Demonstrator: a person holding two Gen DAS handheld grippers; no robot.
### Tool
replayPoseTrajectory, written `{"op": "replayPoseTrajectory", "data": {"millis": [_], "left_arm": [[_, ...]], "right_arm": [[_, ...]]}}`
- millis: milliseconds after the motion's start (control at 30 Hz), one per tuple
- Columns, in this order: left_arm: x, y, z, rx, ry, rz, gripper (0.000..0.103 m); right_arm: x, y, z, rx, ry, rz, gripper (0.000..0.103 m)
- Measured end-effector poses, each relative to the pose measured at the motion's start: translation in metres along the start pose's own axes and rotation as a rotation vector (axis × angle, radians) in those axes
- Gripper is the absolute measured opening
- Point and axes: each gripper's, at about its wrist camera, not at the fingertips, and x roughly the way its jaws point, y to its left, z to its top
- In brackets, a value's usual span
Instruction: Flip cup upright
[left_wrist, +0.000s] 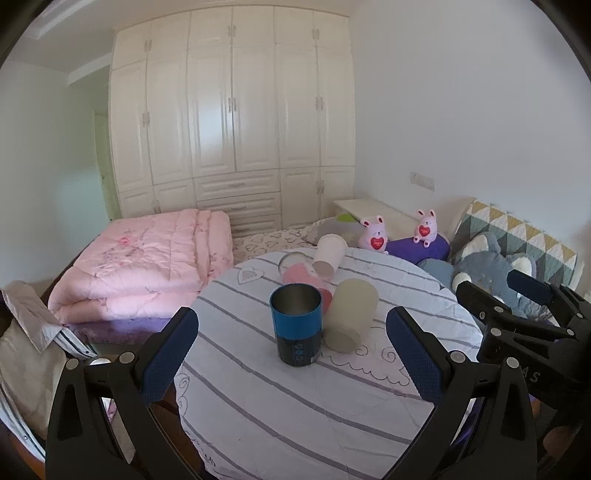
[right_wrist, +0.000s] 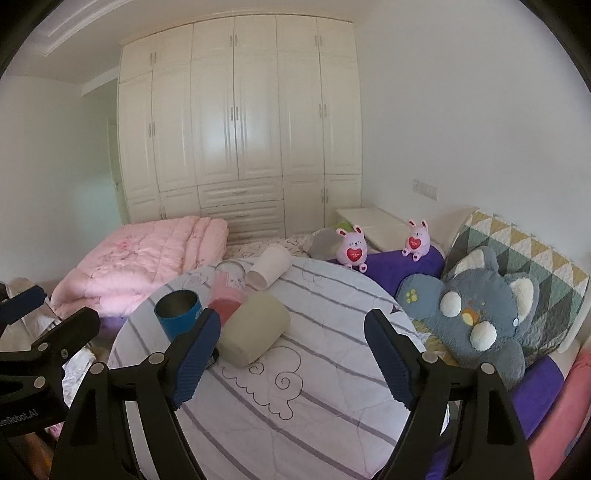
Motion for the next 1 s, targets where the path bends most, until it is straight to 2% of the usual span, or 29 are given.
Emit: {"op": "replayPoseTrajectory", "data": {"millis": [1000], "left_arm": [[0.022, -0.005, -0.005, -0.006, 0.042, 0.002, 0.103]], "right_arm": [[0.014, 0.003, -0.003, -0.032, 0.038, 0.015, 0.082]]}}
